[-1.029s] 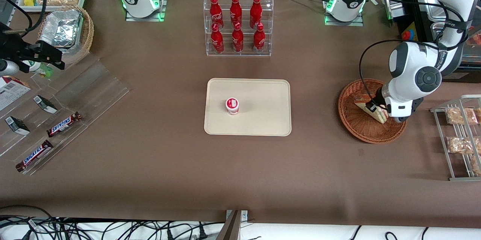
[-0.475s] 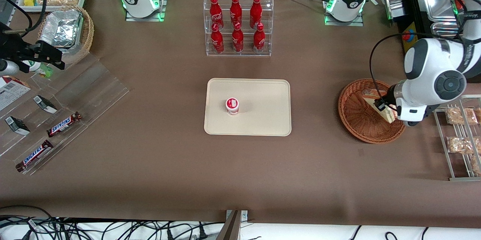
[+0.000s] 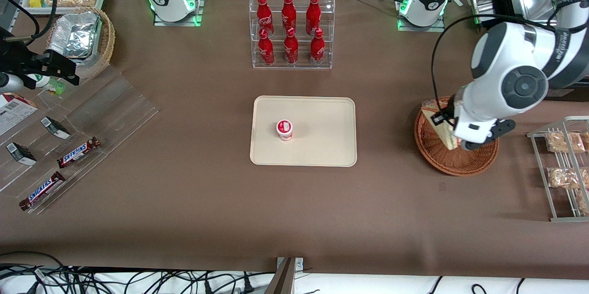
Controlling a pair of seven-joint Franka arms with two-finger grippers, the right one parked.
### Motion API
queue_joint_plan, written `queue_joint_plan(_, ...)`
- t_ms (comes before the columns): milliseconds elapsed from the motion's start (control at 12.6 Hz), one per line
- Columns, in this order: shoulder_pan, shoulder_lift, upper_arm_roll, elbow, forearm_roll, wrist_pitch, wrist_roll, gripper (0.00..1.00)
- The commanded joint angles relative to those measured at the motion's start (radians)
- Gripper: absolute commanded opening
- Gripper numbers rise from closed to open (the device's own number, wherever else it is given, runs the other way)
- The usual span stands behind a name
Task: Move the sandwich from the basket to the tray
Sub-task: 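Lift the sandwich and carry it over the cream tray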
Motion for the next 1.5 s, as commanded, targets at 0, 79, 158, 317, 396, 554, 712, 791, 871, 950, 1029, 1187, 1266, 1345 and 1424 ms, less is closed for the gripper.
queue_joint_plan(0,0.001,0.01,-0.065,0.023,0.009,-0.023,0.007,0.42)
queue_joint_plan(79,-0.005,0.012,-0.09,0.023,0.009,-0.022,0.009,0.39)
queue_joint_plan(158,-0.014,0.021,-0.106,0.023,0.011,-0.016,0.009,0.39)
queue_joint_plan(317,-0.068,0.042,-0.108,0.026,0.013,-0.001,0.007,0.39)
queue_joint_plan(396,-0.093,0.048,-0.108,0.031,0.011,0.03,0.006,0.39)
queue_joint_plan(554,-0.143,0.087,-0.108,0.034,0.012,0.07,-0.016,0.4)
queue_joint_plan(712,-0.195,0.128,-0.107,0.039,0.022,0.124,-0.054,0.4)
queue_joint_plan(791,-0.209,0.15,-0.107,0.039,0.022,0.159,-0.057,0.4)
queue_joint_plan(871,-0.22,0.17,-0.105,0.039,0.023,0.173,-0.057,0.4)
queue_joint_plan(950,-0.222,0.183,-0.107,0.039,0.025,0.187,-0.054,0.4)
queue_joint_plan(1029,-0.24,0.2,-0.105,0.039,0.025,0.214,-0.056,0.4)
queue_joint_plan(1187,-0.3,0.239,-0.099,0.039,0.061,0.259,-0.089,0.41)
queue_joint_plan(1266,-0.321,0.254,-0.101,0.039,0.115,0.269,-0.14,0.41)
queue_joint_plan(1345,-0.337,0.272,-0.102,0.04,0.15,0.279,-0.181,0.41)
queue_joint_plan(1424,-0.352,0.285,-0.102,0.052,0.17,0.283,-0.197,0.41)
